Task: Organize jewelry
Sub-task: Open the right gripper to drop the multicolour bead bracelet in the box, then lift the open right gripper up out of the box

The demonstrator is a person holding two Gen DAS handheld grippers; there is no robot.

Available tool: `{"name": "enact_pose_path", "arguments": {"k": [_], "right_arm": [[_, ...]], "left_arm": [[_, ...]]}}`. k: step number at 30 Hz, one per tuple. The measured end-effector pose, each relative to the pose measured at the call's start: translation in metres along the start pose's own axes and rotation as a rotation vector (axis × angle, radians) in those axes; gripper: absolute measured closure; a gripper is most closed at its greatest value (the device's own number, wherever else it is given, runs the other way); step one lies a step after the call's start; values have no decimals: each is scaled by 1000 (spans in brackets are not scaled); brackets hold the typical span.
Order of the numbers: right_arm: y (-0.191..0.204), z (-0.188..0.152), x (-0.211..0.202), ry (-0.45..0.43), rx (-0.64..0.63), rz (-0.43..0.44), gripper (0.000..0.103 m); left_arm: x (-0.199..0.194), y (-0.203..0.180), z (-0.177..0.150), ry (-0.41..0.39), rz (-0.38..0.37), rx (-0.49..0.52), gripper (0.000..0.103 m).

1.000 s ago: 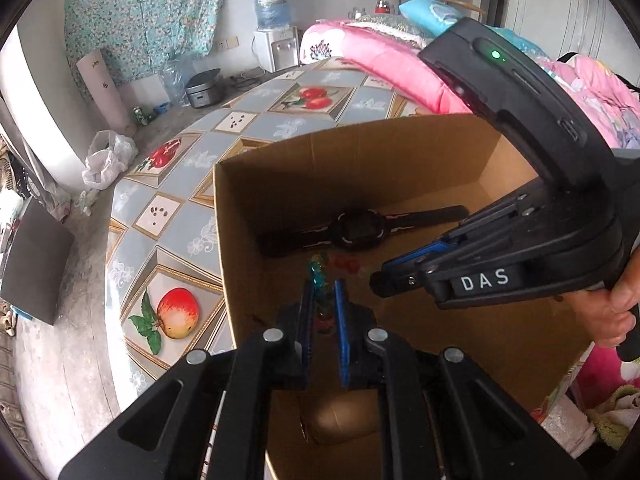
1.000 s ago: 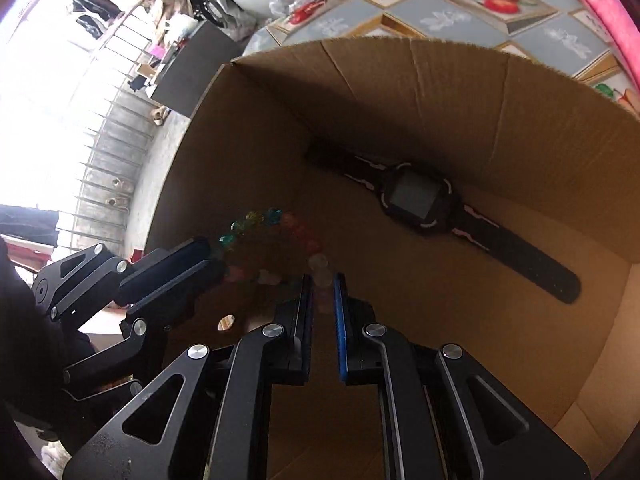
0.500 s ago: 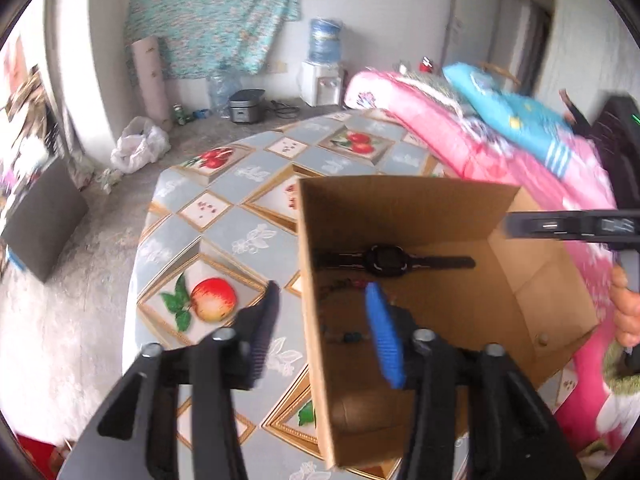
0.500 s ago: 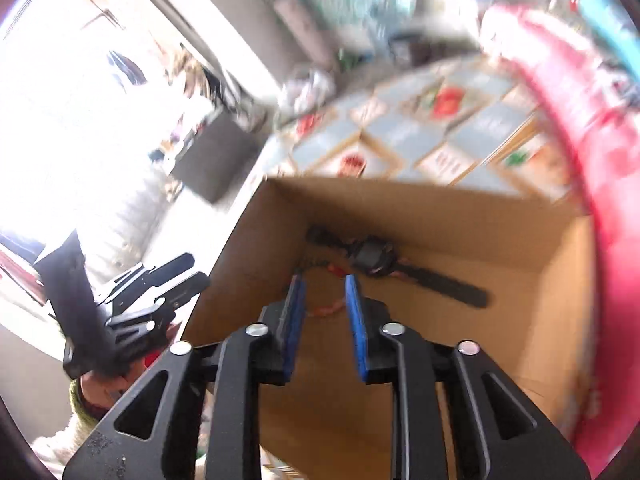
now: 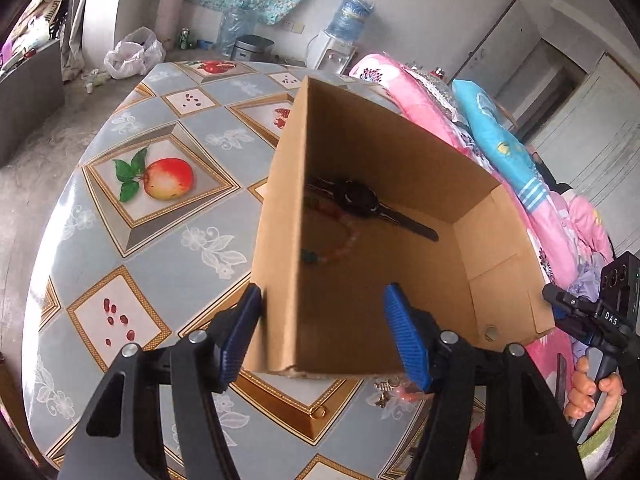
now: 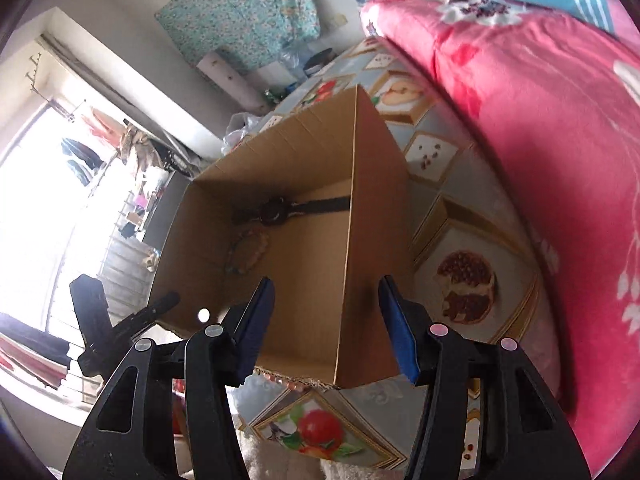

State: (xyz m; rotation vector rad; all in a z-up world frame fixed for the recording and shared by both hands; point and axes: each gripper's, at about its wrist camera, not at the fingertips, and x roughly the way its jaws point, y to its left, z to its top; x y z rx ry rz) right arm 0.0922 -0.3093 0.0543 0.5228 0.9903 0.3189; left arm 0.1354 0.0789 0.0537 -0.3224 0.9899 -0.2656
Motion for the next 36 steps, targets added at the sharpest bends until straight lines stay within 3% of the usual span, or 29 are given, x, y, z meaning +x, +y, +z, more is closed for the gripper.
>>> {"name": "enact_pose_path", "arguments": {"k": [11, 24, 27, 36], "right_arm": [[12, 12, 3, -1, -61, -57, 50], [9, 9, 1, -46, -47, -57, 49], [9, 5, -12, -97, -23, -40, 49], [25, -21, -67, -267, -147, -136, 29]], "left_arm": [[-7, -8, -5, -31, 26, -10, 41], [-8, -11, -6, -42, 31, 8, 40], [-17, -12, -8, -70, 27, 27, 38], [-64, 7, -30, -199, 62, 38, 25]]}}
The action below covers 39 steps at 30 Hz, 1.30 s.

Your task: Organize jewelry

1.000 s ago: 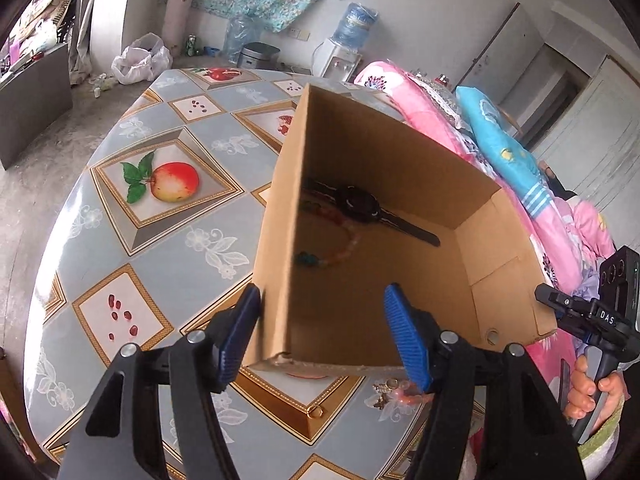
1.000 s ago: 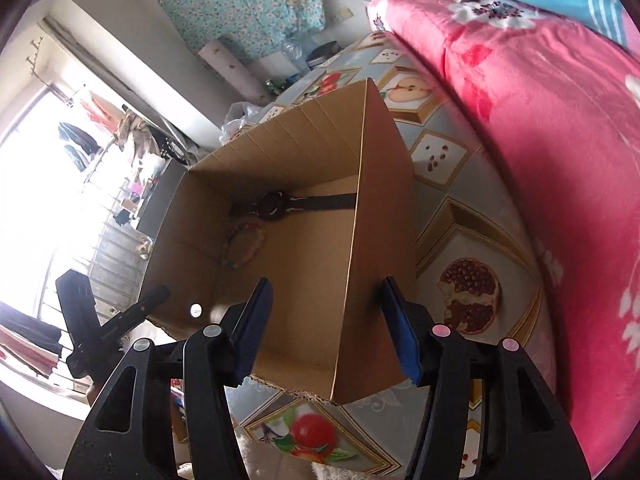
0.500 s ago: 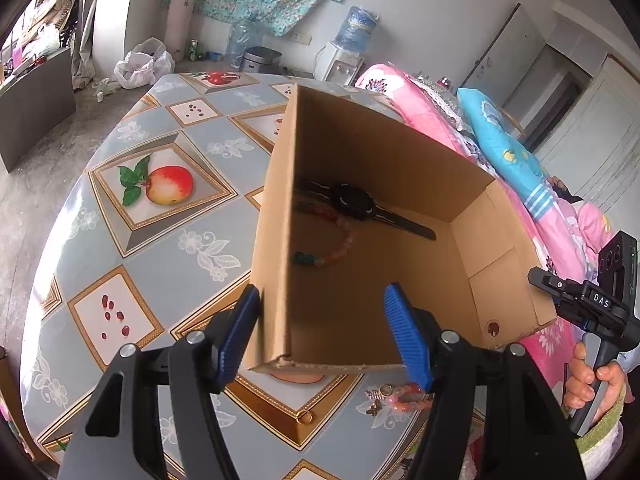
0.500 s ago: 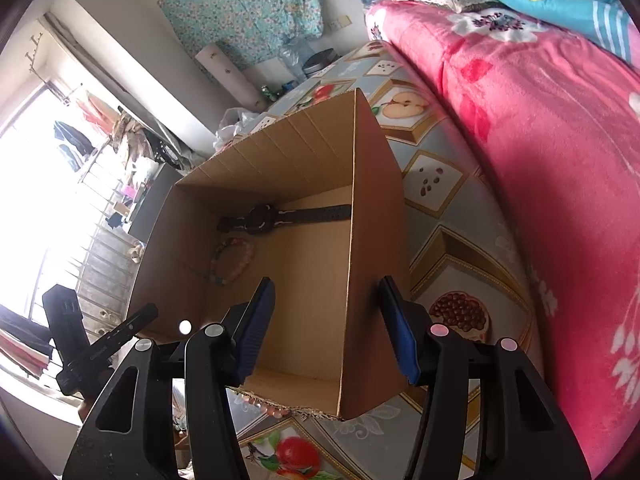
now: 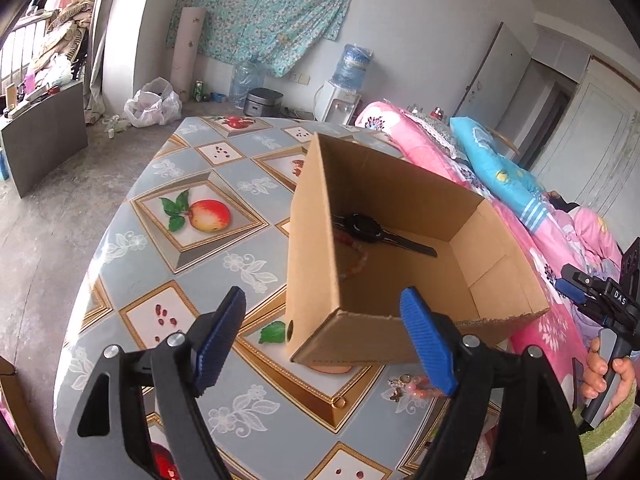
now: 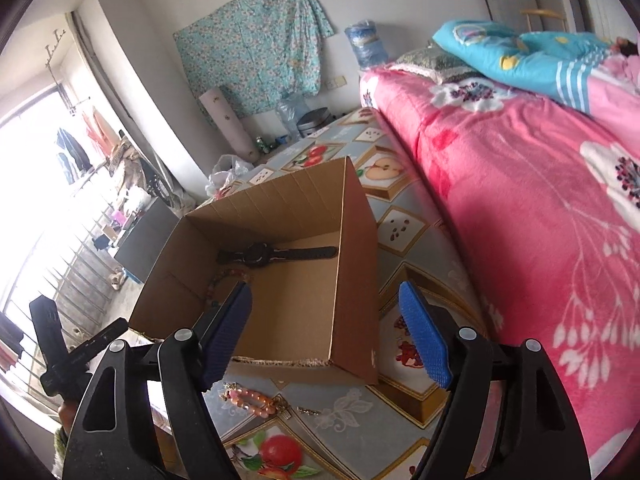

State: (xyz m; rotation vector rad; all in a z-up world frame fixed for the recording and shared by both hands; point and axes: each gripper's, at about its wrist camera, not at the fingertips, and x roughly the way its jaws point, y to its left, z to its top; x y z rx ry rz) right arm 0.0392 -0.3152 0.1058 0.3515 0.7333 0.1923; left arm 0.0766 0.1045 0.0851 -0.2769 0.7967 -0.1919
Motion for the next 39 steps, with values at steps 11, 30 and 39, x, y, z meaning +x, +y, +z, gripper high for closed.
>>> {"name": "enact_pose_path", "arguments": {"k": [11, 30, 39], "right_arm": [[24, -42, -32, -12, -196, 74, 33], [135, -133, 100, 303, -754, 116, 84], [132, -126, 122, 332, -778, 57, 95]], "left_arm": [[7, 16, -61, 116, 152, 7, 21], [46, -4, -95, 234, 274, 198, 21], [46, -2, -96, 229, 263, 211, 21]]}}
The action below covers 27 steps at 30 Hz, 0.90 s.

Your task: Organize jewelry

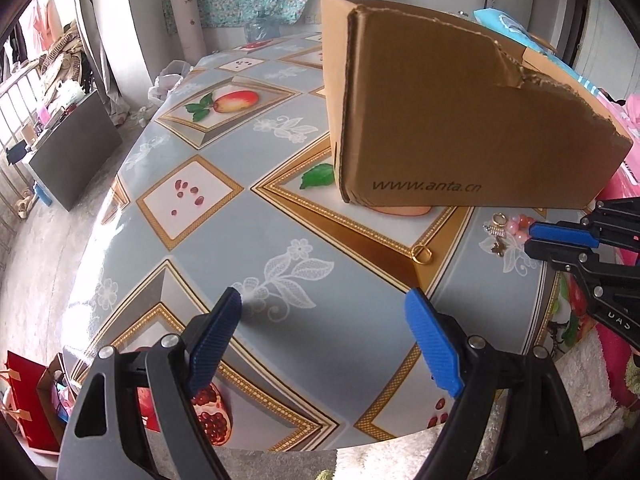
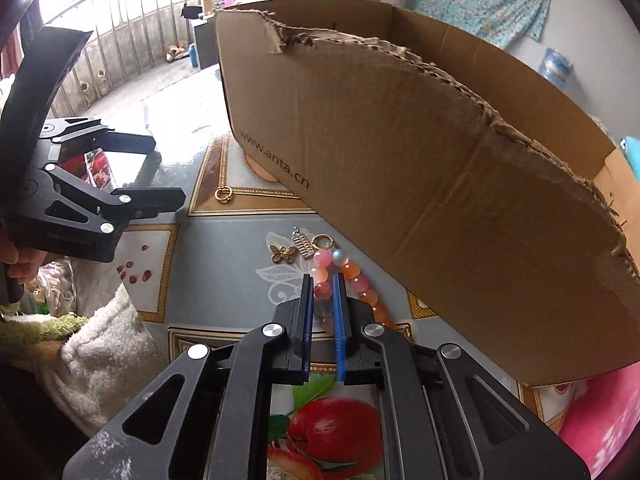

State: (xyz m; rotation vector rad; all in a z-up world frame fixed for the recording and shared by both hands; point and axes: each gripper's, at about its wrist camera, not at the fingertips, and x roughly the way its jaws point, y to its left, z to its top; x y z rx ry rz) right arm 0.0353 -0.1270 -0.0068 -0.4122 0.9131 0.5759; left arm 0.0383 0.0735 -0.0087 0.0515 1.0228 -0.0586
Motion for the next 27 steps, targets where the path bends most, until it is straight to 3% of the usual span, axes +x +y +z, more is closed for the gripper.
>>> {"name": "enact_pose_path", "arguments": {"k": [8, 17, 23, 27], "right_arm": [[-6, 10, -1, -14, 35, 15, 96], [-45, 21, -51, -106, 181, 81, 96], [-39, 37, -65, -149, 200, 229, 96], [3, 59, -41, -143, 170, 341, 96]], "left_arm": [[-1, -1, -1, -10, -9, 8, 21], [-7, 11, -3, -42, -71, -44, 21], [-13, 27, -7, -58, -65, -89, 21], [-21, 42, -14, -65, -31, -127, 21]]}}
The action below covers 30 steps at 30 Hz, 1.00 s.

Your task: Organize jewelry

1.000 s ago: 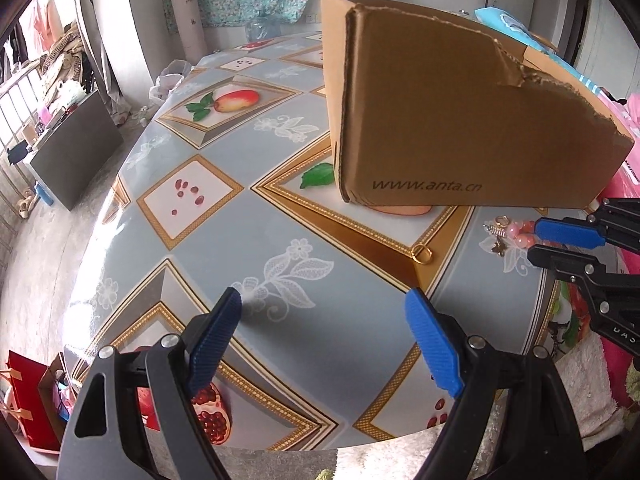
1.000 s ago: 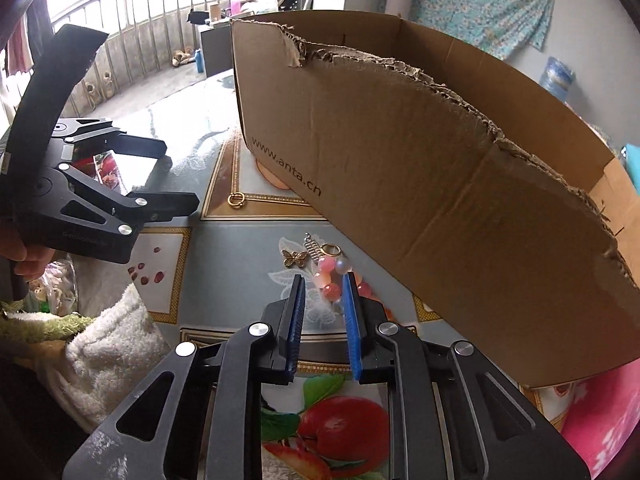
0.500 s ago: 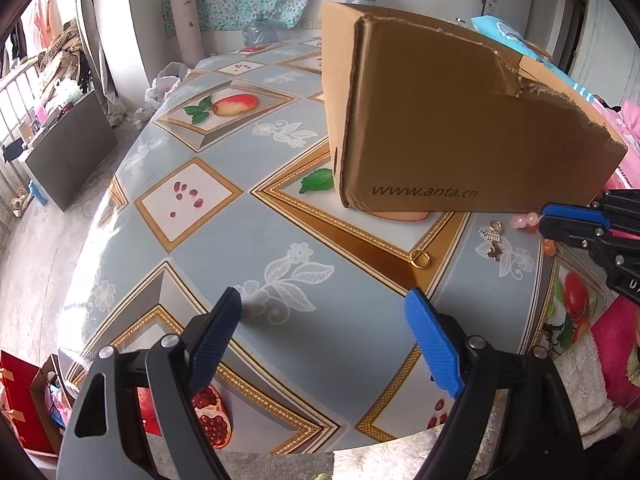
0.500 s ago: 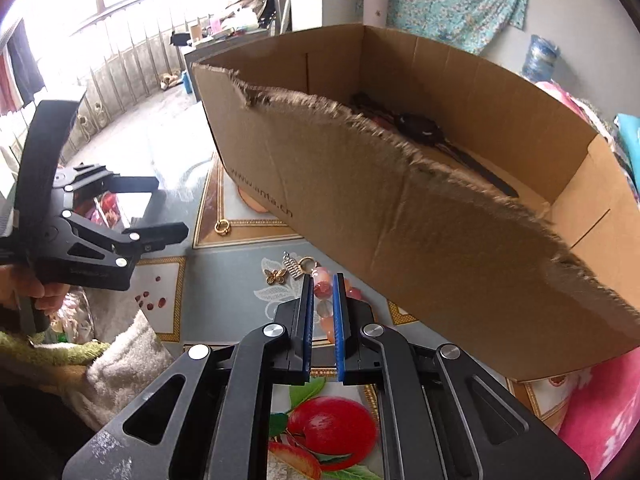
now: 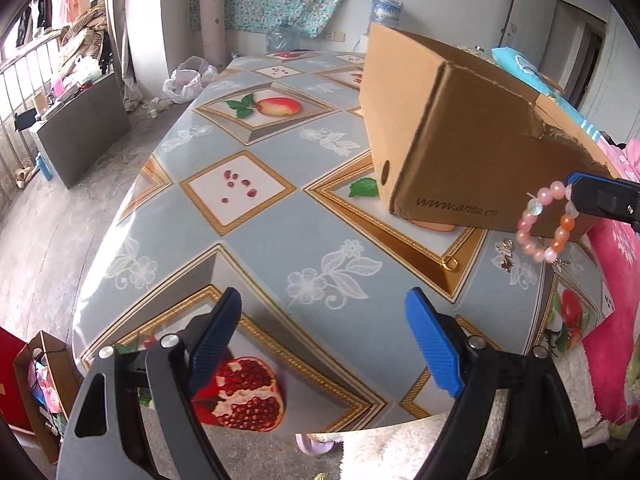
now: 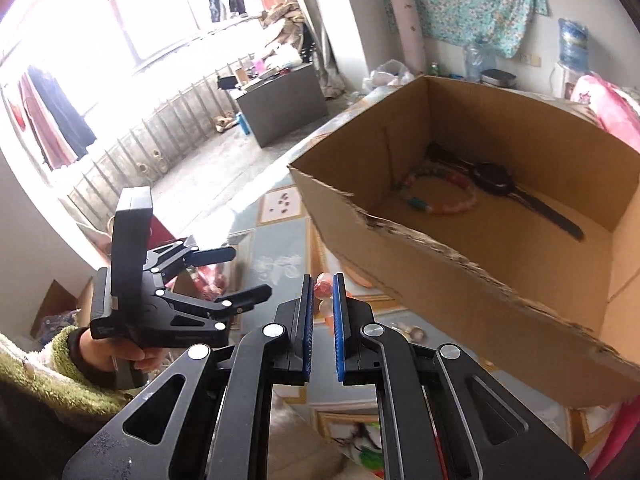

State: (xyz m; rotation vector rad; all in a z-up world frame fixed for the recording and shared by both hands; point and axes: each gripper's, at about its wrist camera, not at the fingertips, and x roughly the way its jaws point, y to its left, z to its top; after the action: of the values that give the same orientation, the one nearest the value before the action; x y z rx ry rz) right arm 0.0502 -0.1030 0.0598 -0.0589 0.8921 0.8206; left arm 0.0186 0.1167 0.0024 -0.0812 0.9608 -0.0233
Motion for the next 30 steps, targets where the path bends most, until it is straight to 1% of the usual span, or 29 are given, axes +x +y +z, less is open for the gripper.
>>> {"name": "enact_pose_path", "arguments": {"k": [4, 5, 6, 8, 9, 10, 12, 13, 14, 17, 19, 21, 23, 25, 26, 28, 30], "right_arm": [[18, 10, 44, 42, 35, 122, 96], [19, 12, 55, 55, 51, 146, 96], [20, 12, 65, 69, 65, 149, 96], [15, 11, 86, 104, 77, 115, 95], [11, 9, 92, 117, 83, 83, 94], [6, 6, 95, 125, 90, 52, 91], [-3, 1, 90, 122, 110, 33, 88], [-5, -1, 84, 115, 108, 23, 86], [-5, -3, 78, 105, 95, 7, 83], [-1, -9, 74, 99, 6, -76, 83], [1, -8, 82, 112, -43, -111, 83], [5, -10, 90, 128, -96, -154, 87], [9, -12, 97, 152, -140, -166, 94], [11, -14, 97, 146, -172, -185, 95], [11, -15, 95, 152, -176, -192, 99], [6, -19, 88, 158, -156, -201, 99], [-7, -27, 75, 158, -114, -220, 99]], "left_arm": [[-13, 16, -6, -11, 47, -31, 21], [-15, 19, -7, -13, 56, -37, 21], [-18, 22, -8, -14, 64, -45, 21], [-22, 26, -10, -17, 73, -54, 21], [-22, 27, -11, -18, 75, -56, 21], [-22, 27, -11, -18, 76, -57, 21], [-21, 26, -13, -16, 73, -56, 21], [-19, 25, -13, -14, 69, -55, 21], [-18, 24, -14, -12, 65, -54, 21], [-12, 21, -12, -5, 49, -49, 21], [-11, 19, -10, -6, 45, -38, 21], [-12, 15, -8, -11, 43, -26, 21], [-13, 13, -6, -15, 43, -18, 21], [-13, 12, -6, -16, 41, -16, 21], [-14, 11, -5, -17, 39, -14, 21], [-15, 8, -6, -22, 29, -9, 21], [-16, 5, -6, -25, 14, -1, 21]]}}
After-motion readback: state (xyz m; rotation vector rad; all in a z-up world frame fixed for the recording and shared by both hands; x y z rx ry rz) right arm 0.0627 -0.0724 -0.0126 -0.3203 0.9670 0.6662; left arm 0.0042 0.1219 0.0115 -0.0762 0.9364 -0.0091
